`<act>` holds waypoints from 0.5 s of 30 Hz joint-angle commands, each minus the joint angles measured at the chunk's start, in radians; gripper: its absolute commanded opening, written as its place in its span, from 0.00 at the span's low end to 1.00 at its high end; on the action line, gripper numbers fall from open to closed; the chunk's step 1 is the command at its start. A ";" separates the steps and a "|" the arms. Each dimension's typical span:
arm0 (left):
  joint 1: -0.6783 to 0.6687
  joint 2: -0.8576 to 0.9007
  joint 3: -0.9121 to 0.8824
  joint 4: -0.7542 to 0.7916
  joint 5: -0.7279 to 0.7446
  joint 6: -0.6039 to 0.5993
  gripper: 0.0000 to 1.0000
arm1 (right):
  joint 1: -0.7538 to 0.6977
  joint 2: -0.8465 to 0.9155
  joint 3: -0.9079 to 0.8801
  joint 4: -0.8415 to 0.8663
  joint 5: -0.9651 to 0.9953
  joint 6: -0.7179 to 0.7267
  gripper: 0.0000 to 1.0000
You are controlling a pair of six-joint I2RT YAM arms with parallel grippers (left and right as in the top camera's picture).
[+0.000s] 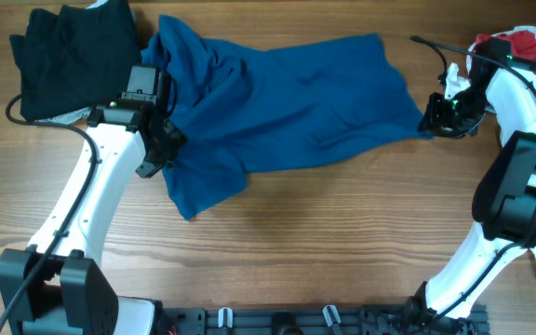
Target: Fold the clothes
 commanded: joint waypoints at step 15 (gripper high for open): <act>0.004 -0.014 -0.003 -0.004 -0.028 0.016 0.04 | 0.015 0.008 -0.180 0.255 -0.127 0.242 0.38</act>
